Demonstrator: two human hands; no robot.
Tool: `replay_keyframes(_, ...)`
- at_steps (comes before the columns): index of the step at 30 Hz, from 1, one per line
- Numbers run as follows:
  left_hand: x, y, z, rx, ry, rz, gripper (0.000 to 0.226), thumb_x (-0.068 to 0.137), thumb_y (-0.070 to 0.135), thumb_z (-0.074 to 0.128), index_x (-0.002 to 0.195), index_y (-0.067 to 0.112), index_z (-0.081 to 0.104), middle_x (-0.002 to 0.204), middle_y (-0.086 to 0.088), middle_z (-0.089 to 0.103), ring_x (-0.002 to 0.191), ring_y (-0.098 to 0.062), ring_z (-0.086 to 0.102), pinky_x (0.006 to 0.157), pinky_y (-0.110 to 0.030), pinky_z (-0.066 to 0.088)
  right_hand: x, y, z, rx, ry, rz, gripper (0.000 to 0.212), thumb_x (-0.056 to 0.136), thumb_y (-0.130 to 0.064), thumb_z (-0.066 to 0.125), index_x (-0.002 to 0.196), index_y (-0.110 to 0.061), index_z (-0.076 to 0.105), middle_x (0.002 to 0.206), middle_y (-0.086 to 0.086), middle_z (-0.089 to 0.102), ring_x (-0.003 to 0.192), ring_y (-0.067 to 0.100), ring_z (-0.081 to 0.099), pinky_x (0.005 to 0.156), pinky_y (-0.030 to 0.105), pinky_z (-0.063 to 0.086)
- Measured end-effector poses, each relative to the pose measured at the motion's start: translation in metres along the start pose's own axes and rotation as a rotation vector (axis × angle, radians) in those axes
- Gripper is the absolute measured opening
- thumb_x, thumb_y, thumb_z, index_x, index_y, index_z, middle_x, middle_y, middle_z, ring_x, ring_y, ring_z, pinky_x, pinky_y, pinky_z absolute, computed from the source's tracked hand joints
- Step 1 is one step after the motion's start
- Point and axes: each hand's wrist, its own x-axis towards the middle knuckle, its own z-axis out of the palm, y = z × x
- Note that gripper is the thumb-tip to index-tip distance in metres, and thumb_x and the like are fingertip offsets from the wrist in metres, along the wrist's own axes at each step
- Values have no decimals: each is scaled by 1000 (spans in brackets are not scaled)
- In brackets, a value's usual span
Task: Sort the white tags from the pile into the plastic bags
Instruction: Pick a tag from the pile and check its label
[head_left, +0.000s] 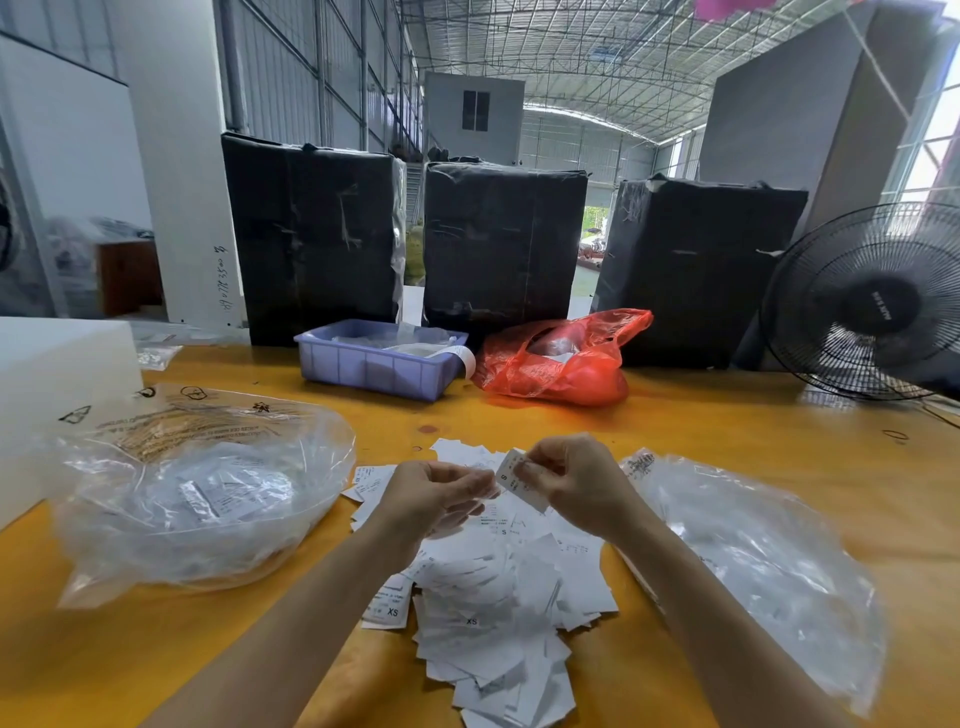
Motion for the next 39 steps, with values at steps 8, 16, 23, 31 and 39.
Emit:
replay_keyframes(8,-1,0,1,21,-20,-22,31,58,34,76,81,14,75,88,-5,75,78,-11,71,74,-28,52,-1,-3,-2,-43,-2,-15,15,89,-14,62,86,-3,73,73,2,65,65,16,57,58,31,46)
replay_keyframes(16,-3,2,1,3,-50,-17,30,60,30,76,83,11,74,87,-5,75,76,-9,72,58,-15,52,-2,-5,-2,-111,4,-27,17,90,-16,61,90,-4,73,86,11,71,70,20,59,62,35,48)
replay_keyframes(23,-3,2,2,-26,-57,-12,21,60,24,76,77,11,76,81,-8,74,68,-11,70,57,-15,52,-1,-3,-4,-87,-63,3,15,89,-14,62,92,-4,73,82,7,70,73,22,63,64,37,52)
replay_keyframes(31,-3,1,4,103,-99,-31,16,67,20,78,76,7,74,61,-5,65,57,-9,62,60,-19,51,-4,-3,-7,114,-217,114,18,77,-15,77,93,-13,68,73,2,68,65,15,62,64,35,52)
replay_keyframes(39,-6,0,8,79,-107,-24,16,72,14,77,83,3,76,67,-9,67,55,-7,57,54,-17,47,-6,-4,-5,172,-280,85,43,67,-10,84,98,-18,55,74,7,71,74,28,69,73,48,54)
